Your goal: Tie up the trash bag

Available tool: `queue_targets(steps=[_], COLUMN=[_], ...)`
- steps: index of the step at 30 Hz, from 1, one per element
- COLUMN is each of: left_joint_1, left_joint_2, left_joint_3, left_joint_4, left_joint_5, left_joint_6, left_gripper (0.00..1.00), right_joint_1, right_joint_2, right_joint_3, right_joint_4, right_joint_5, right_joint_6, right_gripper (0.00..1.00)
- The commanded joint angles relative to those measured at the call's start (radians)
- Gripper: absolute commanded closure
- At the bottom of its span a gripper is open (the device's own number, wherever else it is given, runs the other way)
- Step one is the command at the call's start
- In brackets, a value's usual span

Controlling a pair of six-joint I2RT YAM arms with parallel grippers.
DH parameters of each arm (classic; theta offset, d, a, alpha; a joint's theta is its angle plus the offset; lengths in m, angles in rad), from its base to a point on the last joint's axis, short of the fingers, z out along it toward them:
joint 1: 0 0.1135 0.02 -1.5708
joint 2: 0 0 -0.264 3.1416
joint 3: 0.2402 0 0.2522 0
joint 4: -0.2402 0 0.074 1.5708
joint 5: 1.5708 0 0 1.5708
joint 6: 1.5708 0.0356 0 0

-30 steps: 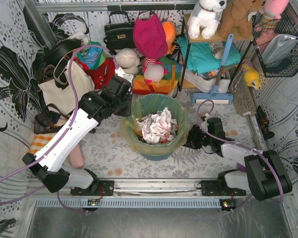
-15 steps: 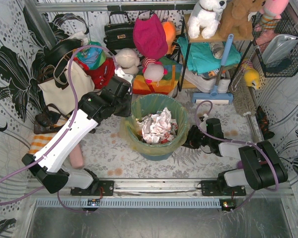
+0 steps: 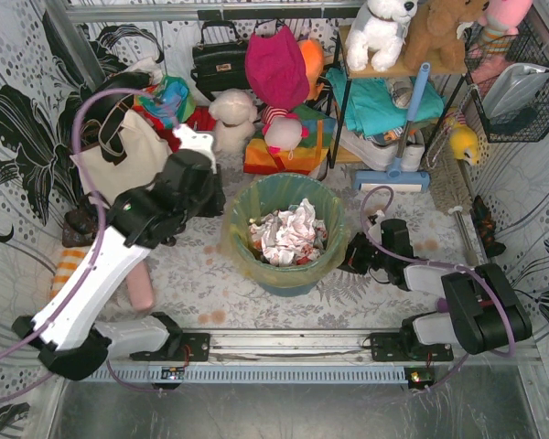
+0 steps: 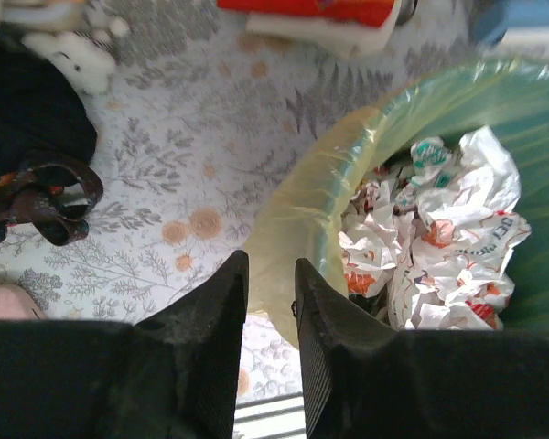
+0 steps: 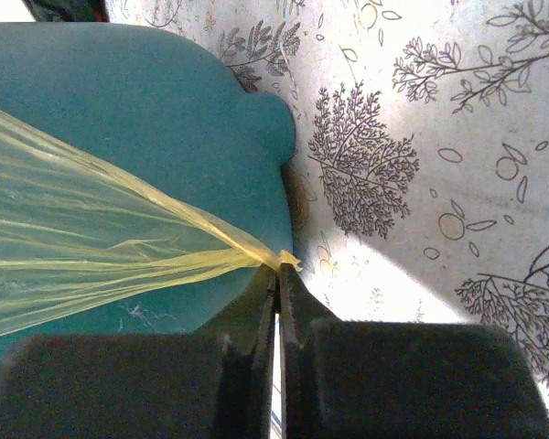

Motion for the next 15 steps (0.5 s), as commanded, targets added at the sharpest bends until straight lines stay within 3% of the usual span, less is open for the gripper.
queue_targets(steps=[1, 7, 15], left_joint_1=[0.011, 0.021, 0.03], left_joint_2=[-0.156, -0.311, -0.44], left_joint_3=[-0.064, -0.253, -0.64], left_joint_4=[0.081, 0.09, 0.239], left_joint_5=[-0.14, -0.168, -0.045], left_joint_6=[-0.096, -0.241, -0.433], left_gripper=[0.63, 0.61, 0.6], right_joint_1=[-0.003, -0.004, -0.003], right_joint_2=[-0.055, -0.092, -0.114], right_joint_3=[0.007, 0.037, 0.1], right_joint_4=[-0.055, -0.138, -0.248], right_joint_5=[0.004, 0.014, 0.01], right_joint_6=[-0.008, -0.028, -0.075], right_gripper=[1.0, 1.0, 1.0])
